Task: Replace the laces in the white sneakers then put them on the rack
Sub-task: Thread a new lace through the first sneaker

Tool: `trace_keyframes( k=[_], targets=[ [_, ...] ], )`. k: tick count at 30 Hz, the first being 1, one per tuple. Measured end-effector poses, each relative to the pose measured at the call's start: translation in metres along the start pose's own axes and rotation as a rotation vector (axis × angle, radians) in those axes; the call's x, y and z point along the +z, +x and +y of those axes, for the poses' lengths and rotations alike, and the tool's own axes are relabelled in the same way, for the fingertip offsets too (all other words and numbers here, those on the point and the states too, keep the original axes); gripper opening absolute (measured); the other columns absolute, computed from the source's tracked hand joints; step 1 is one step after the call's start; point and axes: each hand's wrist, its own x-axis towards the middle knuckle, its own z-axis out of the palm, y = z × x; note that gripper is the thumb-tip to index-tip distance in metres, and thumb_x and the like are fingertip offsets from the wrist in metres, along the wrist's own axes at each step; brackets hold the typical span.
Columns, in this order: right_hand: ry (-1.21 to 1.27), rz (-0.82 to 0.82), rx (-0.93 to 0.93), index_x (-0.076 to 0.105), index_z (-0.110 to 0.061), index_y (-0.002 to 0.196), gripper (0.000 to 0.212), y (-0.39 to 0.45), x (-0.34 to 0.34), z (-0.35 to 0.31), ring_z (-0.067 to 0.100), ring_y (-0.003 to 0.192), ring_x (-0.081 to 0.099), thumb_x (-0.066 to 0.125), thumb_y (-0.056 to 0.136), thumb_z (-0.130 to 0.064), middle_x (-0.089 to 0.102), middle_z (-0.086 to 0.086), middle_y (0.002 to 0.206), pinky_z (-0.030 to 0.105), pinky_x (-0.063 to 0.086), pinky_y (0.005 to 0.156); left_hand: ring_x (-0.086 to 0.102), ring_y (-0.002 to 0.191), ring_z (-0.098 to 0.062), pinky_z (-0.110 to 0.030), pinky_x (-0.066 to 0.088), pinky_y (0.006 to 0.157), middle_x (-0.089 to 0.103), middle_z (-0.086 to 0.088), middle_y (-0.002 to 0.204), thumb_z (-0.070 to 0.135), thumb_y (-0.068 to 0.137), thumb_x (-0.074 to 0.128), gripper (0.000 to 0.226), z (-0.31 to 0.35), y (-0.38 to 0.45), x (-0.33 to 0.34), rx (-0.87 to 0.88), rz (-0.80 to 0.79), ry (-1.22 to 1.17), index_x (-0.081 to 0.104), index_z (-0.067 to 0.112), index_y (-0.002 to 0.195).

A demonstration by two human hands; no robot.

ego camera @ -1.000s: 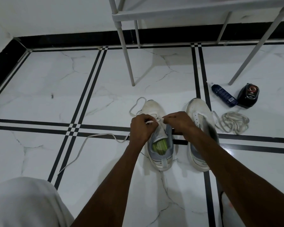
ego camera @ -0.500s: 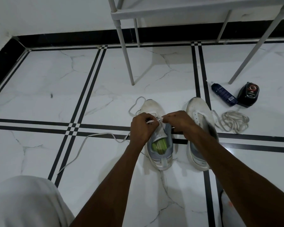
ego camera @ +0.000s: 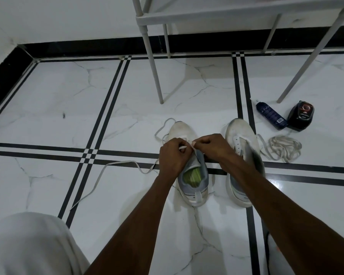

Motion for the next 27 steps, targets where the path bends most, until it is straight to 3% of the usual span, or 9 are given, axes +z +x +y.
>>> trace_keyframes(
  k=[8,12,15,19,20,22,24,25,27],
  targets=[
    [0.146,-0.041,0.103,0.074,-0.007,0.091,0.008,-0.001,0.001,-0.007,0.027,0.089,0.073,0.073,0.088,-0.014,0.075,0.012,0.090,0.046,0.061,0.082,0.063,0.089,-0.016,-0.041,0.053,0.079,0.068,0.002,0.095,0.021,0.088,0.070,0.009,-0.003,0.001,0.000,0.024,0.045,-0.058,0.069,0.016,0.095],
    [0.127,-0.010,0.112,0.073,-0.005,0.088,0.007,0.004,0.005,-0.010,0.033,0.087,0.073,0.069,0.089,-0.010,0.074,0.016,0.086,0.046,0.062,0.079,0.052,0.095,-0.019,-0.036,0.042,0.080,0.059,0.002,0.097,0.046,0.090,0.065,0.026,0.011,-0.009,-0.005,0.010,0.284,0.176,0.065,0.020,0.090],
    [0.055,-0.021,0.091,0.073,-0.005,0.087,0.009,0.004,0.002,-0.015,0.030,0.084,0.074,0.066,0.092,-0.009,0.074,0.016,0.088,0.040,0.063,0.075,0.057,0.094,-0.020,-0.041,0.039,0.086,0.069,0.006,0.089,0.062,0.092,0.049,0.045,0.019,-0.015,0.001,-0.084,0.118,0.261,0.073,0.026,0.079],
    [0.090,-0.088,0.135,0.064,-0.001,0.083,0.009,0.005,-0.017,-0.021,0.034,0.089,0.072,0.063,0.091,0.001,0.070,0.019,0.093,0.040,0.062,0.077,0.056,0.095,-0.021,-0.037,0.030,0.083,0.070,0.004,0.088,0.050,0.091,0.057,0.032,0.013,-0.020,0.002,-0.125,0.107,0.228,0.075,0.024,0.083],
    [0.106,0.022,0.120,0.062,-0.003,0.081,0.010,0.010,-0.031,-0.023,0.031,0.084,0.071,0.063,0.090,0.001,0.068,0.019,0.093,0.033,0.062,0.072,0.055,0.093,-0.022,-0.036,0.028,0.082,0.069,0.004,0.086,0.046,0.091,0.059,0.028,0.011,-0.021,0.000,-0.130,0.128,0.223,0.074,0.023,0.082],
    [0.092,0.498,0.018,0.058,-0.012,0.077,0.012,0.019,-0.066,-0.027,0.026,0.073,0.067,0.062,0.087,-0.006,0.065,0.016,0.088,0.022,0.056,0.061,0.054,0.089,-0.021,-0.037,0.028,0.081,0.067,0.004,0.083,0.042,0.090,0.060,0.026,0.010,-0.023,-0.002,-0.134,0.147,0.222,0.073,0.022,0.079],
    [0.162,0.879,-0.188,0.055,-0.018,0.082,0.006,0.025,-0.093,-0.029,0.025,0.078,0.068,0.056,0.082,-0.012,0.063,0.011,0.093,0.031,0.059,0.069,0.054,0.089,-0.020,-0.038,0.030,0.082,0.065,0.004,0.082,0.041,0.090,0.059,0.026,0.008,-0.022,-0.003,-0.126,0.146,0.204,0.072,0.022,0.078],
    [0.152,0.893,-0.278,0.056,-0.016,0.092,0.010,0.026,-0.094,-0.028,0.020,0.081,0.068,0.056,0.083,-0.011,0.062,0.011,0.102,0.035,0.060,0.073,0.054,0.089,-0.020,-0.038,0.031,0.083,0.065,0.004,0.082,0.041,0.091,0.060,0.026,0.007,-0.022,-0.002,-0.117,0.138,0.181,0.072,0.022,0.078],
    [0.019,0.651,-0.384,0.056,-0.014,0.116,0.027,0.025,-0.072,-0.020,0.018,0.087,0.067,0.063,0.090,-0.011,0.055,0.008,0.120,0.038,0.059,0.079,0.054,0.090,-0.019,-0.038,0.030,0.083,0.065,0.004,0.083,0.042,0.091,0.059,0.027,0.005,-0.021,-0.002,-0.107,0.121,0.137,0.072,0.021,0.079]
  ],
)
